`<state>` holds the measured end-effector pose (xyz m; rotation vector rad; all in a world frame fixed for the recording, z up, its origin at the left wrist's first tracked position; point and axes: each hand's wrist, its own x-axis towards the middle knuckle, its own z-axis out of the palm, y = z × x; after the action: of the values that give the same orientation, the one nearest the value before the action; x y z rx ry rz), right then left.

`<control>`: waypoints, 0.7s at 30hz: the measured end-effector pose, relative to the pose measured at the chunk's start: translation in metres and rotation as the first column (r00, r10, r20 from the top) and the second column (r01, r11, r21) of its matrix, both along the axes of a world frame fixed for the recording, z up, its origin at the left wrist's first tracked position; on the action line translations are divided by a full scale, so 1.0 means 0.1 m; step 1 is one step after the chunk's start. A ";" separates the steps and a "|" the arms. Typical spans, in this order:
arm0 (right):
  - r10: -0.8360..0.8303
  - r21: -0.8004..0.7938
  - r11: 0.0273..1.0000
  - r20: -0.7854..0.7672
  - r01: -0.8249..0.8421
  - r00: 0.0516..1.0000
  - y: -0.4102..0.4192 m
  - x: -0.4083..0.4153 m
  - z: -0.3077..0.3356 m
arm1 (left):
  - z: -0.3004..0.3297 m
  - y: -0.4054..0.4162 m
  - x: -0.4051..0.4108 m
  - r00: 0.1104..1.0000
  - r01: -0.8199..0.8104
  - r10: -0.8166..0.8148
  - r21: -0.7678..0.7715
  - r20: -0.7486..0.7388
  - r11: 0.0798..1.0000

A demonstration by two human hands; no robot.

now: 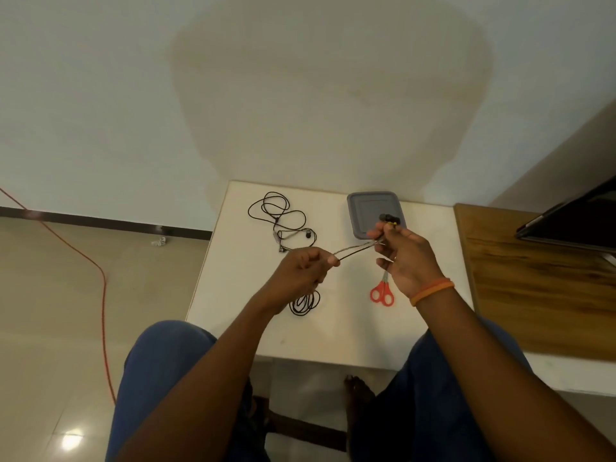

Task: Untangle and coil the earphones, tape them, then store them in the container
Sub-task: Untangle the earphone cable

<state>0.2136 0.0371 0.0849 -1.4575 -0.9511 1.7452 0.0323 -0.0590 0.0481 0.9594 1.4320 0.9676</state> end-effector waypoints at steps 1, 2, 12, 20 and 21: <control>-0.034 -0.034 0.999 0.004 0.034 0.999 0.02 0.02 -0.04 | -0.01 -0.01 -0.07 0.998 0.023 -0.023 -0.010 -0.065 1.000; -0.055 -0.065 0.996 0.008 0.055 0.998 0.03 0.04 -0.08 | -0.02 -0.02 -0.13 0.986 0.060 -0.062 -0.016 -0.156 0.998; -0.153 -0.364 0.919 0.019 0.150 0.988 0.03 -0.01 -0.41 | -0.15 -0.08 -0.30 0.870 0.103 -0.132 -0.087 -0.474 0.991; 0.020 -0.412 0.910 0.161 0.048 0.987 -0.08 -0.11 -0.61 | -0.22 -0.09 -0.29 0.833 0.060 -0.076 -0.046 -0.548 0.997; 0.019 -0.424 0.904 0.160 0.051 0.987 -0.08 -0.11 -0.62 | -0.22 -0.08 -0.28 0.844 0.044 -0.063 -0.049 -0.532 0.998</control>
<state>0.2022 0.0291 0.0228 -1.9015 -0.6510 1.9290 0.0043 -0.0668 0.0263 1.3028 1.8636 0.6490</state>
